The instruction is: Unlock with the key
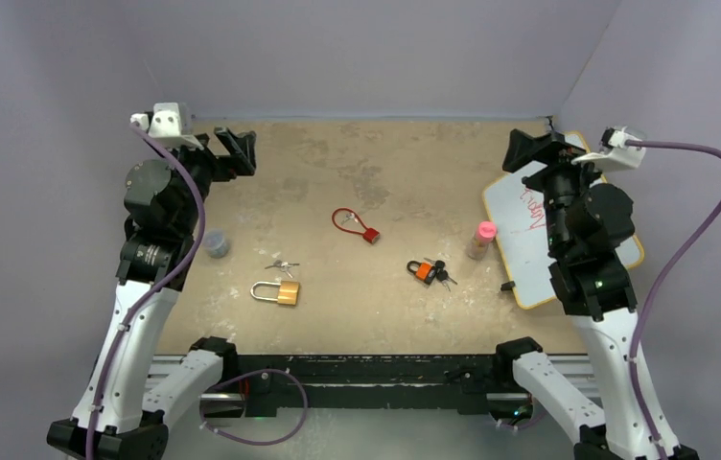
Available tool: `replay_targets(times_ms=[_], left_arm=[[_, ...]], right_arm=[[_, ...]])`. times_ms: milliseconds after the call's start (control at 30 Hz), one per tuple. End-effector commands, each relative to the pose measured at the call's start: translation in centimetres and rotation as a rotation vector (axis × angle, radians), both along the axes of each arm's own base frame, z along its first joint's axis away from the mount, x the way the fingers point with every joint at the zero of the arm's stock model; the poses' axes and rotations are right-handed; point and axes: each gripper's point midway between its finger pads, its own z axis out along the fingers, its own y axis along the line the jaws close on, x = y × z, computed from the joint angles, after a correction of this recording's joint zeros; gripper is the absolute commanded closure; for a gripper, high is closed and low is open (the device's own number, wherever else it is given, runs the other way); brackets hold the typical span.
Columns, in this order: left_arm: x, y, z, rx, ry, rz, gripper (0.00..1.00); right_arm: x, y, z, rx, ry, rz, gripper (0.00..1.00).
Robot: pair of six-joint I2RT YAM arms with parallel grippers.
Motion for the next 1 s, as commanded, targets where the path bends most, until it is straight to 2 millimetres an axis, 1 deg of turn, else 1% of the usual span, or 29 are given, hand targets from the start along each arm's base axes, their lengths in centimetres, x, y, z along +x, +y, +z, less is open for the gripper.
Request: replay_targets(times_ms=[0, 67, 100, 167, 267, 333, 367, 400, 433, 467, 533, 633, 700, 767, 833, 867, 900, 967], left_arm=[[0.3, -1.2, -0.7, -0.062, -0.009, -0.052, 0.04], [0.5, -1.5, -2.3, -0.09, 0.037, -0.06, 0.04], [0.5, -1.9, -3.5, -0.104, 0.072, -0.08, 0.04], [0.4, -2.3, -5.5, -0.139, 0.137, -0.09, 0.04], [-0.1, -2.2, -8.8, -0.184, 0.25, -0.067, 0.04], [-0.7, -2.0, -10.9, -0.193, 0.314, -0.053, 0.04], [-1.1, -1.9, -11.9, -0.2, 0.349, -0.044, 0.05], [-1.5, -1.5, -12.9, -0.204, 0.382, -0.018, 0.05], [-1.9, -1.3, -14.0, -0.201, 0.415, -0.006, 0.05], [-2.4, -1.3, -15.2, -0.194, 0.455, -0.004, 0.07], [-3.1, -1.4, -16.9, -0.187, 0.513, -0.01, 0.12], [-4.0, -1.3, -19.2, -0.184, 0.588, 0.001, 0.15], [-4.5, -1.2, -20.1, -0.193, 0.618, 0.01, 0.16], [-4.7, -0.9, -20.6, -0.2, 0.629, 0.034, 0.17], [-5.1, 0.2, -21.0, -0.205, 0.649, 0.105, 0.17], [-5.6, 1.2, -21.2, -0.214, 0.668, 0.169, 0.17], [-6.0, 2.8, -21.4, -0.229, 0.677, 0.278, 0.17], [-7.4, 5.4, -21.5, -0.232, 0.695, 0.441, 0.17]], right_arm=[[1.4, 2.2, -1.8, 0.029, 0.062, 0.1, 0.11], [2.1, 3.6, -2.7, 0.015, 0.094, 0.171, 0.11], [2.5, 4.6, -3.2, 0.01, 0.114, 0.22, 0.11], [3.7, 5.5, -4.2, 0.006, 0.143, 0.25, 0.12], [5.4, 8.5, -6.8, 0.033, 0.241, 0.386, 0.16], [6.2, 11.4, -9.1, 0.063, 0.332, 0.513, 0.21], [6.6, 13.0, -10.4, 0.071, 0.384, 0.556, 0.22], [6.4, 15.4, -11.9, 0.065, 0.439, 0.614, 0.23], [6.4, 17.1, -13.5, 0.053, 0.492, 0.646, 0.23], [6.3, 18.8, -15.2, 0.037, 0.551, 0.67, 0.23], [5.9, 21.7, -18.4, 0.021, 0.657, 0.712, 0.22], [5.4, 25.8, -22.4, 0.008, 0.773, 0.756, 0.24], [5.3, 28.0, -24.4, 0.008, 0.828, 0.767, 0.3], [5.2, 30.4, -26.1, -0.019, 0.876, 0.781, 0.38], [4.9, 33.1, -27.7, -0.094, 0.917, 0.784, 0.46], [4.6, 34.3, -28.4, -0.137, 0.931, 0.781, 0.47], [3.9, 35.9, -29.1, -0.179, 0.936, 0.801, 0.47], [2.2, 38.9, -30.5, -0.251, 0.938, 0.856, 0.47]])
